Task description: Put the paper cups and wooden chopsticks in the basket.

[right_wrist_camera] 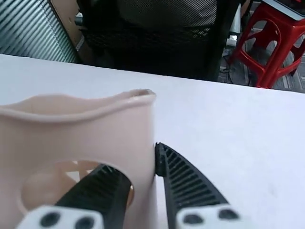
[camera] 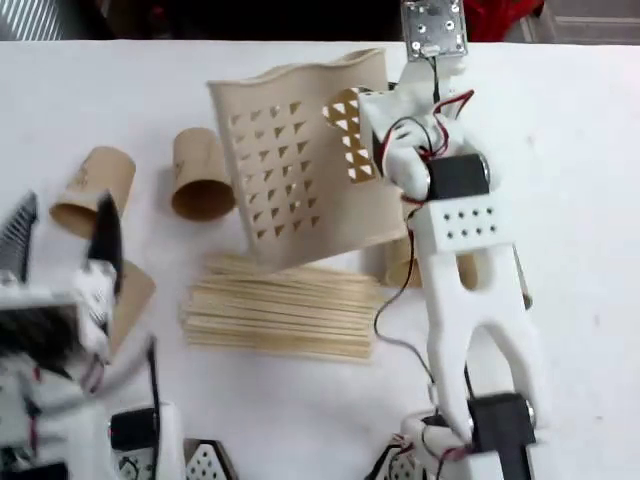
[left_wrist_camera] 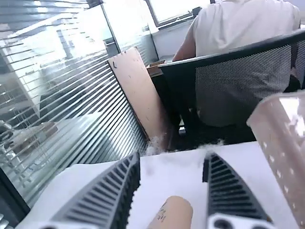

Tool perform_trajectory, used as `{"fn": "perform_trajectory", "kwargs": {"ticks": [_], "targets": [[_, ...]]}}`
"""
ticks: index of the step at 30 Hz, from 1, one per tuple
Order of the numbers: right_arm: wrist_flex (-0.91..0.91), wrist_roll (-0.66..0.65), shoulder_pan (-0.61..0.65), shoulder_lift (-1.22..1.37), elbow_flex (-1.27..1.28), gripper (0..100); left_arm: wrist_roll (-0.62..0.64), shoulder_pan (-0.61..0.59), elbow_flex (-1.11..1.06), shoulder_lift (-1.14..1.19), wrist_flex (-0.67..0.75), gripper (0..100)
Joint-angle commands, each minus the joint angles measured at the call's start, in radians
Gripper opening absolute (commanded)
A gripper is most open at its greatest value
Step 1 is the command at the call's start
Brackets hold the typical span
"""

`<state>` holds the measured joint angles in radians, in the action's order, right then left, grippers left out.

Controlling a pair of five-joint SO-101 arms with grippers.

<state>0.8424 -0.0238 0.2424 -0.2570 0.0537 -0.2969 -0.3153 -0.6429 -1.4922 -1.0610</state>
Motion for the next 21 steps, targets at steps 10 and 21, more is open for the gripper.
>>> {"fn": "perform_trajectory", "kwargs": {"ticks": [10,21], "targets": [[-0.291,-0.100,0.067,-0.331,0.342,1.6,0.198,0.090,1.708,1.475,-0.629,27],[-0.323,-0.161,0.093,-0.384,0.362,1.6,0.157,0.280,1.777,1.748,-0.730,28]]}}
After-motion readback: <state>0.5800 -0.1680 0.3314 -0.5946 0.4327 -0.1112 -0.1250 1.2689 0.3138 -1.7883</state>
